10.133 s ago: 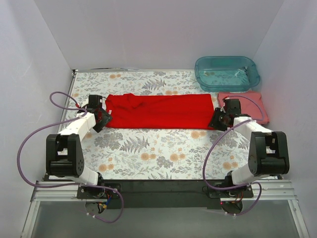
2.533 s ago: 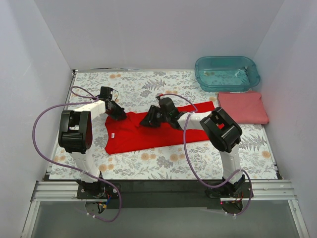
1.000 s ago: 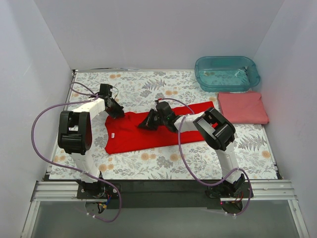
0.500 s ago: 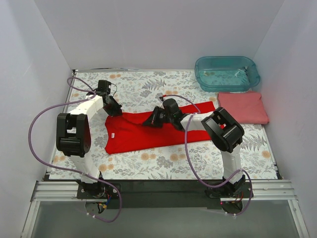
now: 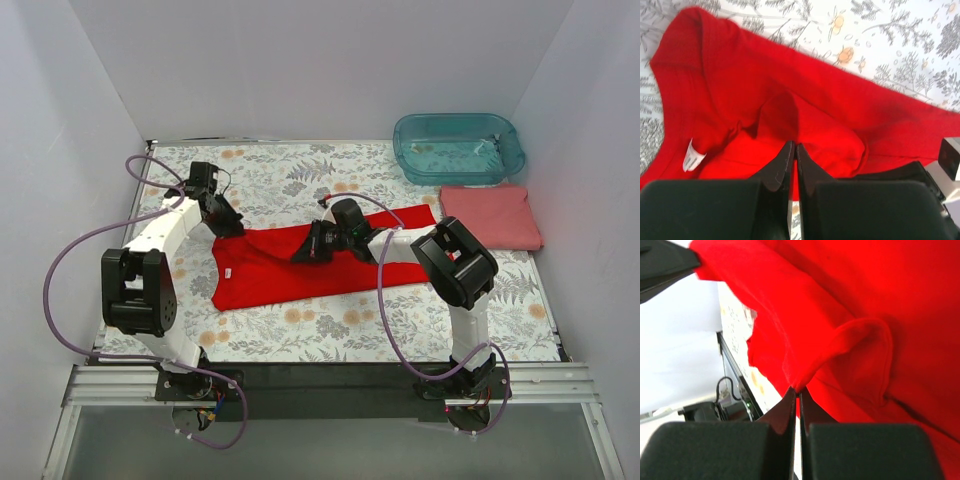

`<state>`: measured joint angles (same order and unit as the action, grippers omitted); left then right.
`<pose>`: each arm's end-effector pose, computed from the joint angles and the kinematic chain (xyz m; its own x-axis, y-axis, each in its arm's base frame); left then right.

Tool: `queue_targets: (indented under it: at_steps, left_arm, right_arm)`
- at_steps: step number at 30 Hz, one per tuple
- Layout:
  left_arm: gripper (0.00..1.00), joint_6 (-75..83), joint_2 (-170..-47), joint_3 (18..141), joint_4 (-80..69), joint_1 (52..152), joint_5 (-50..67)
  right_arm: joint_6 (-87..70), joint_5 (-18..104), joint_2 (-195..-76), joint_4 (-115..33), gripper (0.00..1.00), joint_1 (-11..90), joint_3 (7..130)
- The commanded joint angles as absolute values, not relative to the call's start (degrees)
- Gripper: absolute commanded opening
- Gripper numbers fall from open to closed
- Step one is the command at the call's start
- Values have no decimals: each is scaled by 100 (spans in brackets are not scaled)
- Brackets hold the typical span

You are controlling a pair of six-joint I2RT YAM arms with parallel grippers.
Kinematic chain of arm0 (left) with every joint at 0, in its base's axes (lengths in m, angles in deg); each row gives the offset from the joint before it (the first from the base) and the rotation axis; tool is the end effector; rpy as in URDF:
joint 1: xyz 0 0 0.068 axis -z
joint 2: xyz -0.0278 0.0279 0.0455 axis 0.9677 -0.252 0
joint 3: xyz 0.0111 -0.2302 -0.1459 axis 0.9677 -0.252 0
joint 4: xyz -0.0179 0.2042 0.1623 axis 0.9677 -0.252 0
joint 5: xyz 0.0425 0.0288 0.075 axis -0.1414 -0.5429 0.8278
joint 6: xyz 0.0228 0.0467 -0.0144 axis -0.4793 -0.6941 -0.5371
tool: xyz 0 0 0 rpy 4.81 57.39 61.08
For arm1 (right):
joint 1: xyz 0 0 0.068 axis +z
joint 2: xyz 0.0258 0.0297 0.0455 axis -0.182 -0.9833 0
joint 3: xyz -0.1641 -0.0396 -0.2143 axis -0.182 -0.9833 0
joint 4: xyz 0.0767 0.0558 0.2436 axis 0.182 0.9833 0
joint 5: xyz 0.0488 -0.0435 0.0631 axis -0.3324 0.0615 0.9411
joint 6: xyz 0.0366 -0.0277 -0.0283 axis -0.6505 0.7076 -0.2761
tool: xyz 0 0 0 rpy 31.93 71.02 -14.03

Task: Fold and stack the t-shirts
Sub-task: Fold the tshirt

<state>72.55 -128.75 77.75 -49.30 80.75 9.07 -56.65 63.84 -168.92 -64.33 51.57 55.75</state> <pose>0.3337 -0.0360 0.2284 -0.2939 -0.9543 0.0551 -0.8744 0.2451 -0.4187 0.3056 0.2890 0.1464 -0.9418 0.1361 -0.3073 -0.2077 0.4832 0.8505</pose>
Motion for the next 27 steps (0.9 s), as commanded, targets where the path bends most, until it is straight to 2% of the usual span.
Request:
queue_targets:
  at_steps: [1, 16, 27]
  left_arm:
    - [0, 7206, -12373, 7592, -5188, 8041, 739]
    - [0, 7276, -11591, 6441, -5320, 8042, 546]
    - [0, 7338, -11380, 5686, -5144, 8068, 493]
  right_arm:
    - [-5335, 6769, -16624, -6117, 1, 5101, 5692]
    - [-4158, 7332, -16633, -4554, 1, 4819, 6017]
    - [-3859, 7586, -16888, -4157, 1, 4828, 6158]
